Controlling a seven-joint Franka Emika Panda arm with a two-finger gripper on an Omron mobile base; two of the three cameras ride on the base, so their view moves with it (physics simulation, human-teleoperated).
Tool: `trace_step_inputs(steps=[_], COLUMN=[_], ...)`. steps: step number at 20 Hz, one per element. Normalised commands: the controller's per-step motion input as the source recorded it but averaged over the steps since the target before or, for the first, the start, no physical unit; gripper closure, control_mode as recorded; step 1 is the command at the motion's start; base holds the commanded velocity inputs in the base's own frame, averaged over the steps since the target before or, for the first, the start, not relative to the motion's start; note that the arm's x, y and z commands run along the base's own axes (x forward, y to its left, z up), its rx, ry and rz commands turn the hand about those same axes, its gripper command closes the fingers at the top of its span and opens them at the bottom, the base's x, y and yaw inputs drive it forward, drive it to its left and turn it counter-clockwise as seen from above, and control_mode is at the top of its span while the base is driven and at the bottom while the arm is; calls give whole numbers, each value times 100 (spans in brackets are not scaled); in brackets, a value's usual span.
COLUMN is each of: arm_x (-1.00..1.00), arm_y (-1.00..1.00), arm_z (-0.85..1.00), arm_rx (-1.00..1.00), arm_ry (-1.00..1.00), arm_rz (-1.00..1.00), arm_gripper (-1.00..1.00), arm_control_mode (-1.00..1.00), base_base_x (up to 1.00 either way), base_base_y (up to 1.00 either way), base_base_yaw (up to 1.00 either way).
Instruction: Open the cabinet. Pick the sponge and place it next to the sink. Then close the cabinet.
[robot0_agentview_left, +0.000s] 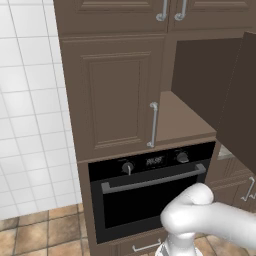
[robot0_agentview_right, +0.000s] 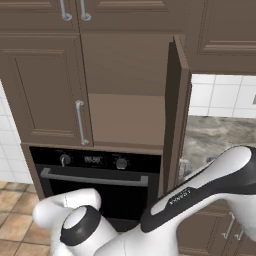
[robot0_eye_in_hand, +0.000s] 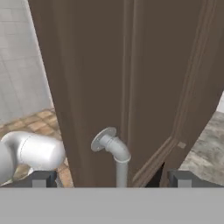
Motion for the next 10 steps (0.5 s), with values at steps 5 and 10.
trace_step_inputs(steps=[5,10], arm_x=[30,24], arm_y=[0,0], arm_z=[0,-4], arm_rx=[0,0], arm_ry=[0,1], arm_rz=[18,11], arm_gripper=[-100,-100], arm_control_mode=[-100,-100], base_base_x=[0,0], base_base_y=[0,0], base_base_yaw=[0,0])
